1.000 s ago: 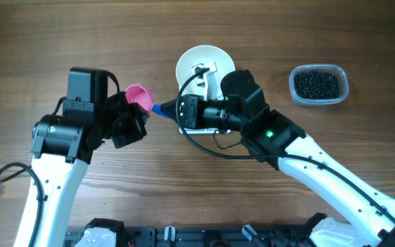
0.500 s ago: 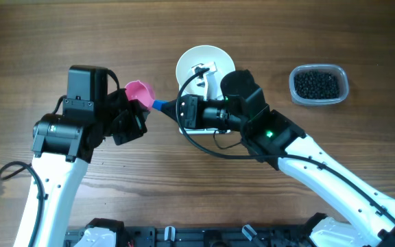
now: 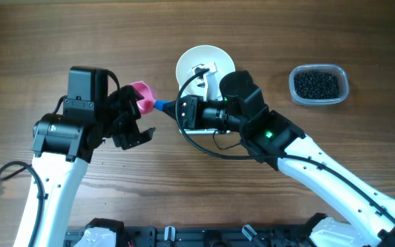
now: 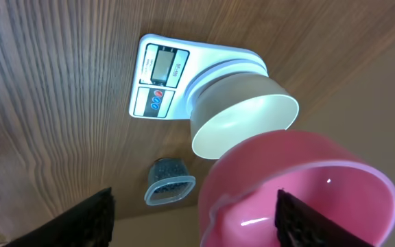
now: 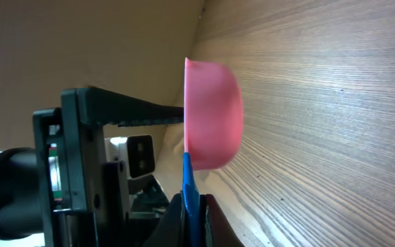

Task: Scoop item into bowl and weigh 150g on scale
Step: 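Grasp the scoop's blue handle with the right gripper from the left gripper, then release the scoop with the left gripper and move the right gripper to the bean tub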

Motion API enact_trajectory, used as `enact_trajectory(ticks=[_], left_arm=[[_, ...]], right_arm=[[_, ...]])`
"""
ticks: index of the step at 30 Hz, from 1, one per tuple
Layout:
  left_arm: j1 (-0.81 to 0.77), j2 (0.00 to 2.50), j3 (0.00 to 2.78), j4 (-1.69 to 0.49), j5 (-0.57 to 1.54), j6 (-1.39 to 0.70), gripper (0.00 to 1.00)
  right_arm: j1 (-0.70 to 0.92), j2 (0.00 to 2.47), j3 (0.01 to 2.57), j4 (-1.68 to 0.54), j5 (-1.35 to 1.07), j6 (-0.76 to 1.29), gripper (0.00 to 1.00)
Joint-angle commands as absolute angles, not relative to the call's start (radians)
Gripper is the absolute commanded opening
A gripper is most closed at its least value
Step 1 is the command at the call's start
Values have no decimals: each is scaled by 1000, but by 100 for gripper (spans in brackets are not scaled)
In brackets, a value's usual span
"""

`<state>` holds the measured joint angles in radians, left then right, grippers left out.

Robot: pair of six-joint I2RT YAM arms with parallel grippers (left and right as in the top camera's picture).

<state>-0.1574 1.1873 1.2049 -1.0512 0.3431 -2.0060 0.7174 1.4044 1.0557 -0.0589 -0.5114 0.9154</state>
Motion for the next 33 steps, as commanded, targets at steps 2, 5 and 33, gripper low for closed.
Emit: enact_trajectory(ticks=[2,5,33], left_arm=[[-162,1189,1205,-994,348,-1745,80],[-162,1182,1205,-895,366,-1485,81],[-443,1329,1196,-850,187,-632,4]], right_arm=[[691,1412,1072,-80,-490,875,4],[667,1410,1072,-110,-490,831,4],[41,879,1074,-891,-262,446,4]])
